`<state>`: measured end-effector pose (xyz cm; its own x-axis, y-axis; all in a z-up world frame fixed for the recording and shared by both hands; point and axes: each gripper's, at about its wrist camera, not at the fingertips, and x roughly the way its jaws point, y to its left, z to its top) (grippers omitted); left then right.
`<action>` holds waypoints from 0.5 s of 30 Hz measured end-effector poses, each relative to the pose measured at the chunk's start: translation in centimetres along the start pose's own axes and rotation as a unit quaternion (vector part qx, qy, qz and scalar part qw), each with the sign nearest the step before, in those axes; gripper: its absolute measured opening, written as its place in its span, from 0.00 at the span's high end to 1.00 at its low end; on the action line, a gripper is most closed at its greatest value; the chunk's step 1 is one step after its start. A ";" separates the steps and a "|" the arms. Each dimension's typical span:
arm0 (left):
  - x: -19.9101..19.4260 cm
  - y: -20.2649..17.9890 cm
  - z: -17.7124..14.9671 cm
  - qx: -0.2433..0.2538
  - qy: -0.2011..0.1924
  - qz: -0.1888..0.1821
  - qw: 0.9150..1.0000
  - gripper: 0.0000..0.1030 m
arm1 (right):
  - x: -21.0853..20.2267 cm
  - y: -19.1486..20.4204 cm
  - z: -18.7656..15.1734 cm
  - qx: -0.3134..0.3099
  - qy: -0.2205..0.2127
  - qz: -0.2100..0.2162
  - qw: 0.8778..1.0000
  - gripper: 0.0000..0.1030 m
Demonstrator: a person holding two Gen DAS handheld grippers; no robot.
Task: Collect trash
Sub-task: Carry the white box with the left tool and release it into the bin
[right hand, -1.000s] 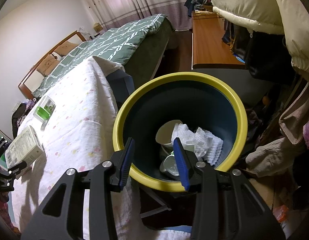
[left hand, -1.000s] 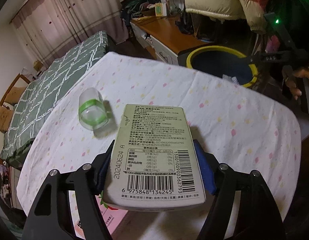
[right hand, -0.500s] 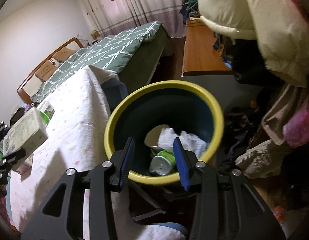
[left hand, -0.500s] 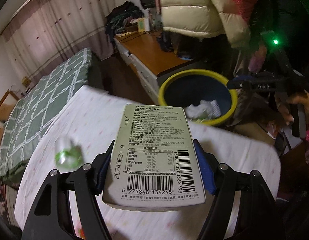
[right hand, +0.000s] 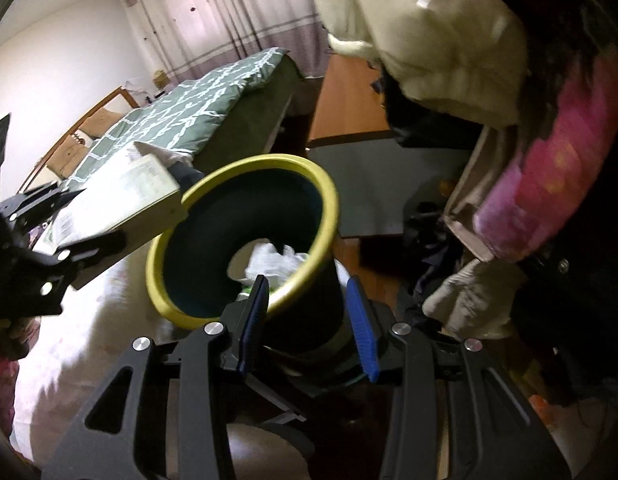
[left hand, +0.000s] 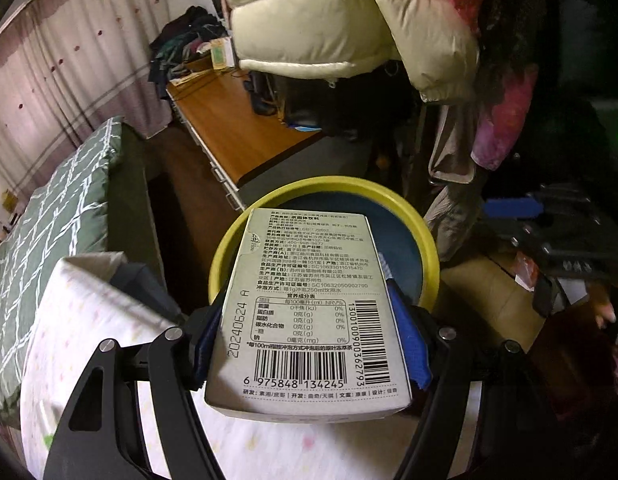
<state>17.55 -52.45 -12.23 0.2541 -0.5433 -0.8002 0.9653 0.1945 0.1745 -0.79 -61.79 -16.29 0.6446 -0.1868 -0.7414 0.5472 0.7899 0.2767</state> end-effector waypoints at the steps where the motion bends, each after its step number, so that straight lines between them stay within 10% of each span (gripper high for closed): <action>1: 0.8 -0.3 0.6 0.000 0.002 -0.001 1.000 0.30 | 0.0 -0.4 -0.1 0.003 0.001 -0.002 1.000 0.62; 6: 2.7 -0.5 2.4 -0.023 -0.012 0.011 1.000 0.08 | 0.1 -1.5 -0.2 0.014 0.006 -0.003 1.000 0.62; 15: -4.1 2.1 -1.3 -0.104 -0.069 0.026 0.992 0.07 | 0.2 0.0 -0.3 0.003 0.007 0.014 1.000 0.62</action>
<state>18.50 -48.80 -9.34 0.3234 -0.6323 -0.7040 0.9209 0.3813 0.0806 -0.83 -61.70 -16.59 0.6524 -0.1567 -0.7415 0.5320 0.7916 0.3007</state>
